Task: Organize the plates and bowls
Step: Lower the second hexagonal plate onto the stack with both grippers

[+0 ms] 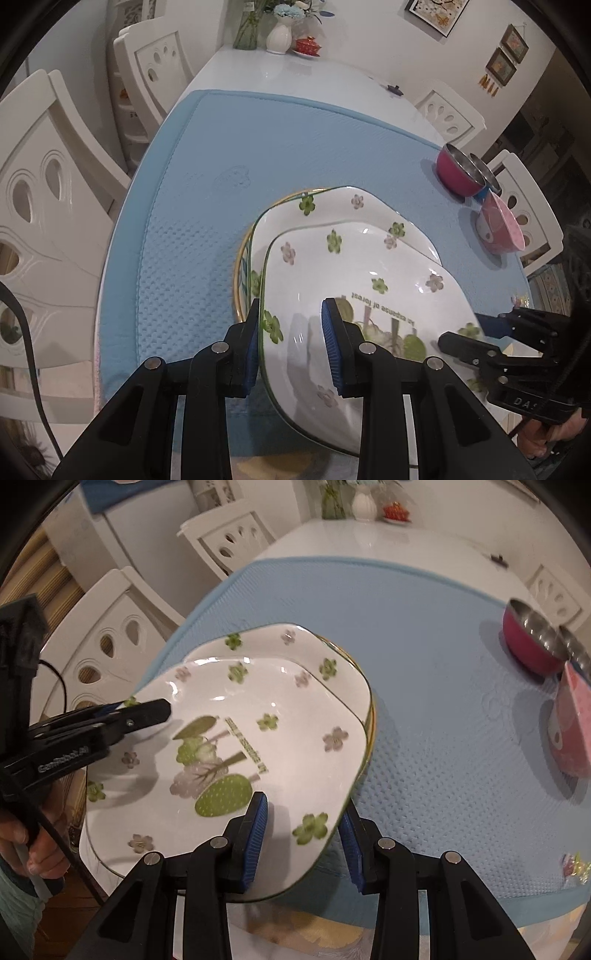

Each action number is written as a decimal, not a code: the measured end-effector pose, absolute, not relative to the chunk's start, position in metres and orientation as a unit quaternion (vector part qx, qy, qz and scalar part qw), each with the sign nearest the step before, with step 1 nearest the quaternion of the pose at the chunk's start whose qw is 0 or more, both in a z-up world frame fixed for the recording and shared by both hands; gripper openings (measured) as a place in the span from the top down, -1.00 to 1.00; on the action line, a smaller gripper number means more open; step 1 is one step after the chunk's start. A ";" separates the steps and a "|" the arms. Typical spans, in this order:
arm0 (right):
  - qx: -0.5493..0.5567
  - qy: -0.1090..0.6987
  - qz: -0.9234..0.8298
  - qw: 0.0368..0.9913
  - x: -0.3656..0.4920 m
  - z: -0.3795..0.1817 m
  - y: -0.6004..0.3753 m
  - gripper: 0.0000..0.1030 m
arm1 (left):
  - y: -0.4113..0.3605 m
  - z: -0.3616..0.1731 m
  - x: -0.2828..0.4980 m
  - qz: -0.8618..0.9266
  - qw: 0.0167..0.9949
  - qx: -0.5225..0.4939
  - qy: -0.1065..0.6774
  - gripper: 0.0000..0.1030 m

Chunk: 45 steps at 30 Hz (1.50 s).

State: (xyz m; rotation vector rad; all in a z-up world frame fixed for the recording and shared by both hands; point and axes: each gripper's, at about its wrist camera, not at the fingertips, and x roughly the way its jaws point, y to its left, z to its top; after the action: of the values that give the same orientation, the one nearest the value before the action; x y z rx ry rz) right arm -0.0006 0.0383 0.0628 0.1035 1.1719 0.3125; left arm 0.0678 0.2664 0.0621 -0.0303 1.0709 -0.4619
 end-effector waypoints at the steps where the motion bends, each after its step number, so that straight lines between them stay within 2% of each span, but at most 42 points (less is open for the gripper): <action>1: 0.046 0.550 0.145 0.821 0.001 0.062 0.038 0.27 | 0.265 0.061 0.069 -0.218 0.835 -0.011 0.505 0.48; 10: 0.027 0.545 0.127 0.829 0.003 0.066 0.034 0.27 | 0.253 0.056 0.078 -0.213 0.835 0.011 0.508 0.48; 20: 0.054 0.538 0.109 0.834 0.011 0.082 0.010 0.27 | 0.269 0.068 0.077 -0.176 0.840 0.025 0.513 0.44; 34: 0.051 0.539 0.115 0.833 0.007 0.088 0.024 0.27 | 0.255 0.075 0.087 -0.195 0.840 0.033 0.505 0.43; 45: 0.080 0.530 0.087 0.840 -0.005 0.101 0.000 0.27 | 0.231 0.113 0.094 -0.213 0.857 0.055 0.466 0.44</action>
State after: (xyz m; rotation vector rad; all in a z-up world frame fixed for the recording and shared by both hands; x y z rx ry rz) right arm -0.0048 0.0000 0.1015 0.1685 1.1197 0.1838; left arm 0.0940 0.2307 0.1132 0.1152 0.9797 -0.4478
